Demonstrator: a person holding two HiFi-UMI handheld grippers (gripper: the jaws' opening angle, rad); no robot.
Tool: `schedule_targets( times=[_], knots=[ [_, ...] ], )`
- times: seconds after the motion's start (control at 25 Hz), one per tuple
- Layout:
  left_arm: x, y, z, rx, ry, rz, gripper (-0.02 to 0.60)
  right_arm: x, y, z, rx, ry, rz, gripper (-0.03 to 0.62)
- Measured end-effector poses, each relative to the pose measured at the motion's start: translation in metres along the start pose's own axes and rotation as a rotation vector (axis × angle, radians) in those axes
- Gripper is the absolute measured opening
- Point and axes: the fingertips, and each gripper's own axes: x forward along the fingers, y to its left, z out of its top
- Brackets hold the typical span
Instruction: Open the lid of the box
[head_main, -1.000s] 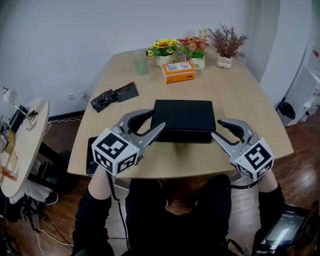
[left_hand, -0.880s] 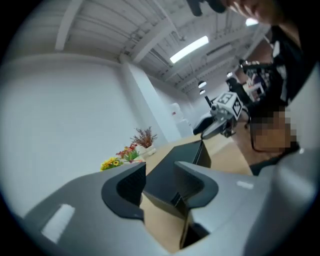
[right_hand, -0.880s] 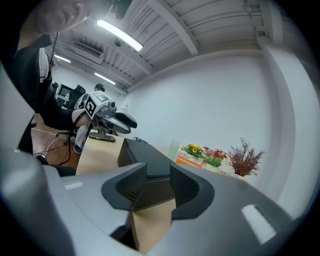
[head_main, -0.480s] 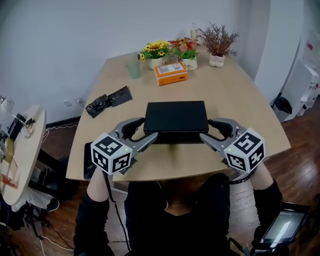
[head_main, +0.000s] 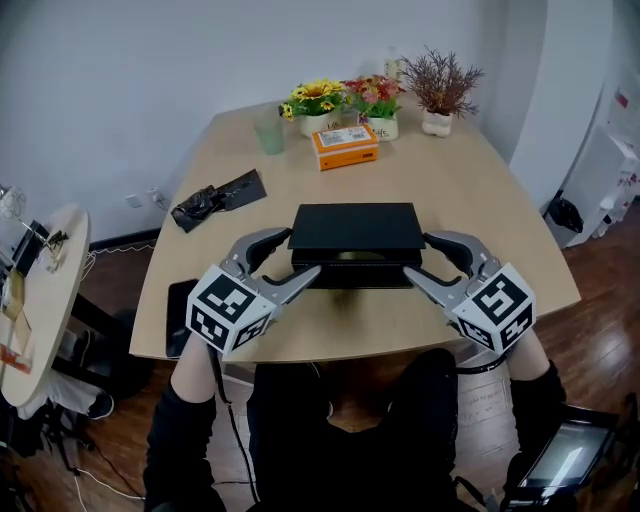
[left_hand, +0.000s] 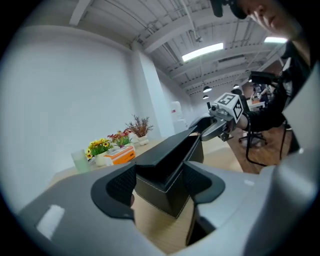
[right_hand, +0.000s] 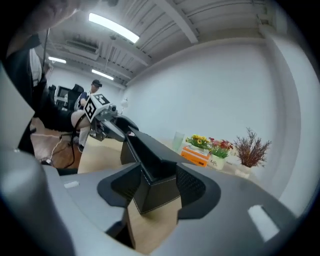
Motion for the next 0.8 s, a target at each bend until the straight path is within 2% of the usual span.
schedule_targets(
  times=[0.08, 0.2, 0.36, 0.44, 0.52, 0.64, 0.8],
  knots=[
    [-0.001, 0.002, 0.004, 0.020, 0.010, -0.025, 0.276, -0.002, -0.001, 0.008, 0.064, -0.020, 0.038, 0.222],
    [-0.001, 0.004, 0.008, 0.029, 0.034, -0.069, 0.278, -0.004, -0.002, 0.016, 0.095, -0.020, 0.075, 0.252],
    [-0.005, 0.010, 0.017, -0.083, -0.012, -0.153, 0.272, -0.007, -0.002, 0.024, 0.177, -0.059, 0.145, 0.276],
    [-0.005, 0.016, 0.026, -0.117, -0.044, -0.162, 0.270, -0.008, -0.003, 0.029, 0.190, -0.087, 0.146, 0.276],
    [-0.003, 0.024, 0.034, -0.114, -0.061, -0.143, 0.256, -0.011, -0.007, 0.031, 0.179, -0.111, 0.113, 0.273],
    [0.004, 0.038, 0.044, -0.097, -0.070, -0.111, 0.253, -0.018, -0.006, 0.035, 0.144, -0.150, 0.056, 0.237],
    [0.024, 0.058, 0.052, -0.104, -0.079, -0.098, 0.247, -0.012, 0.009, 0.028, 0.011, -0.124, 0.008, 0.195]
  ],
)
